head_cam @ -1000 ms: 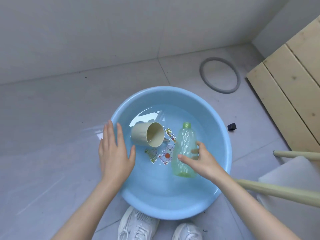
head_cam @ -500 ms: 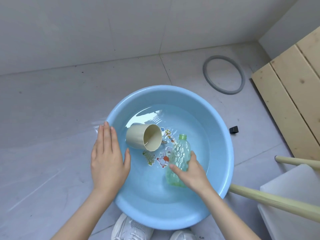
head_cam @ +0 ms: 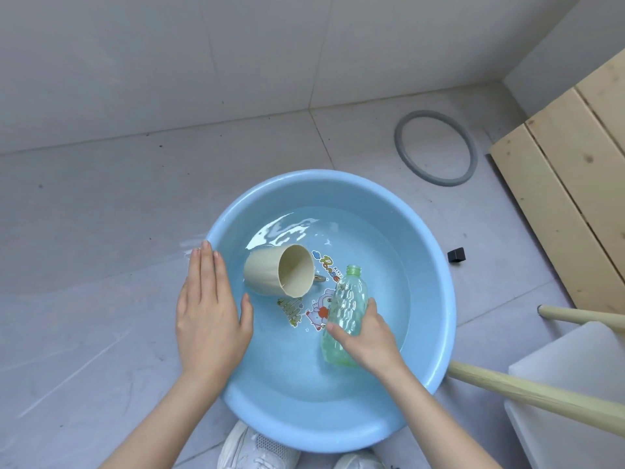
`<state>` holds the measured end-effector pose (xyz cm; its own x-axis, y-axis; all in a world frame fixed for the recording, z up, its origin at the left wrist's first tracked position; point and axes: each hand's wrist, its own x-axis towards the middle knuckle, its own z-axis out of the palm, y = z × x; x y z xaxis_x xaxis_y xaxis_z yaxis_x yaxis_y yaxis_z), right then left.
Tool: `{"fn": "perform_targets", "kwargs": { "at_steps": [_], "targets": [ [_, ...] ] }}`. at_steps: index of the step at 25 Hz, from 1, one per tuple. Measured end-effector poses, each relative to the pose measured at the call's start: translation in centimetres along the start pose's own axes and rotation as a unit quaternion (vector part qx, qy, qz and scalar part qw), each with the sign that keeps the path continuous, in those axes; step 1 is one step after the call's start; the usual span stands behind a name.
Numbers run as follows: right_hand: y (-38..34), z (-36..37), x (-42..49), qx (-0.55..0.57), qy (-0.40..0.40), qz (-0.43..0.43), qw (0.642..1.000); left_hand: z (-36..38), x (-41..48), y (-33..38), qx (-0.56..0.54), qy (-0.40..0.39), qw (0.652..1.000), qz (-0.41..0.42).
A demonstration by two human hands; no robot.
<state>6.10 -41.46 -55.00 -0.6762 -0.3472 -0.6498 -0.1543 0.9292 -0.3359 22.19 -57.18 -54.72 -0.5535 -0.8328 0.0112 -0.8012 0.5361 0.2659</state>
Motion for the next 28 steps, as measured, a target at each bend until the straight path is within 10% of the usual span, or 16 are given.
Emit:
{"fn": "perform_targets", "kwargs": {
  "at_steps": [28],
  "targets": [
    [-3.8,0.5,1.5,-0.046,0.005,0.093,0.995,-0.1,0.1,0.0,-0.003,-0.001,1.000,-0.001]
  ]
}}
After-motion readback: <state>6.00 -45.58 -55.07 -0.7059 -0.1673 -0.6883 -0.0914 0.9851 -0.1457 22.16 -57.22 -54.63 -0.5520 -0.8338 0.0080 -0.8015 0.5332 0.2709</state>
